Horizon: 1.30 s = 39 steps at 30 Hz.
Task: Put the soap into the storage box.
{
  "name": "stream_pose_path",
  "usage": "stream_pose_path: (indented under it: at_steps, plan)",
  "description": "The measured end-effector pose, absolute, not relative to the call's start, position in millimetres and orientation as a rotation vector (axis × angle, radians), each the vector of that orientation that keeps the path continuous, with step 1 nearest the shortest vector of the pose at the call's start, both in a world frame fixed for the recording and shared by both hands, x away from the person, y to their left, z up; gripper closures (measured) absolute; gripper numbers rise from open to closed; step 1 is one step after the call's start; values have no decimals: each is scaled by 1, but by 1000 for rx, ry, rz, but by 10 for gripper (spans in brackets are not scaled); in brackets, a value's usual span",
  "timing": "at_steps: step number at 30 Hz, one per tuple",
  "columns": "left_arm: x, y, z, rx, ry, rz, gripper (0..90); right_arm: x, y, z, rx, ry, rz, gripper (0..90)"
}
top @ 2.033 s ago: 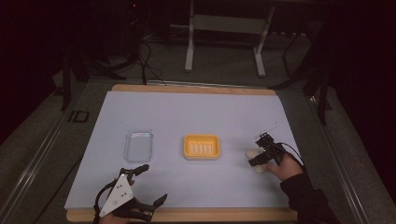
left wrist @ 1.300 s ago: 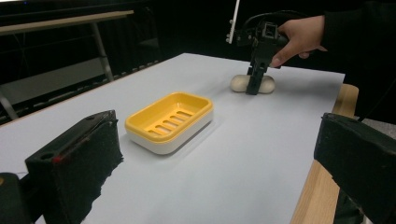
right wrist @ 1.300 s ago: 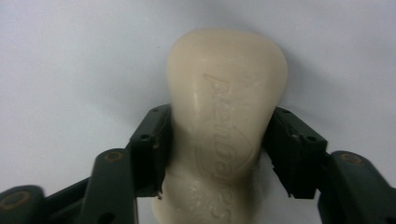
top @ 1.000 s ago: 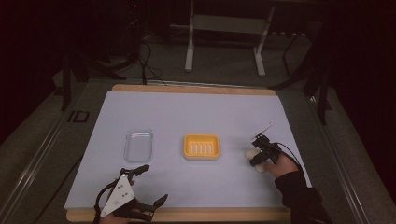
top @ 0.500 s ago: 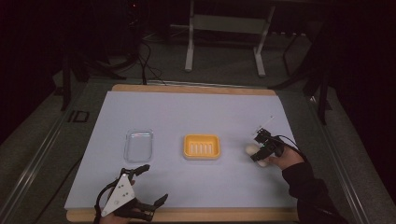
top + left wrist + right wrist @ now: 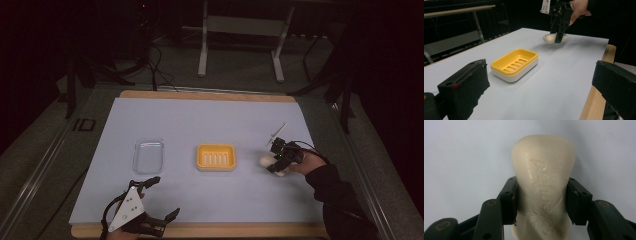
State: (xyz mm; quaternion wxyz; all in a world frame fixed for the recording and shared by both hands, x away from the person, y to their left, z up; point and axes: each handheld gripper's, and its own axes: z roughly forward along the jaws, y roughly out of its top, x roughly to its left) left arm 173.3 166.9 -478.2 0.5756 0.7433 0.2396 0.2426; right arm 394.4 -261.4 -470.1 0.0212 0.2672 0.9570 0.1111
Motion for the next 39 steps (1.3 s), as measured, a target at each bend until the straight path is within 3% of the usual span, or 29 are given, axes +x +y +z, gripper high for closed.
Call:
stream_pose_path:
  at_steps: [10,39]
  plan:
    - [174,167,-479,1742,561,567,7,391,-257,-464,498,3092,342,497]
    - [174,167,-479,1739,561,568,7,388,-230,-434,38,3166,257,497]
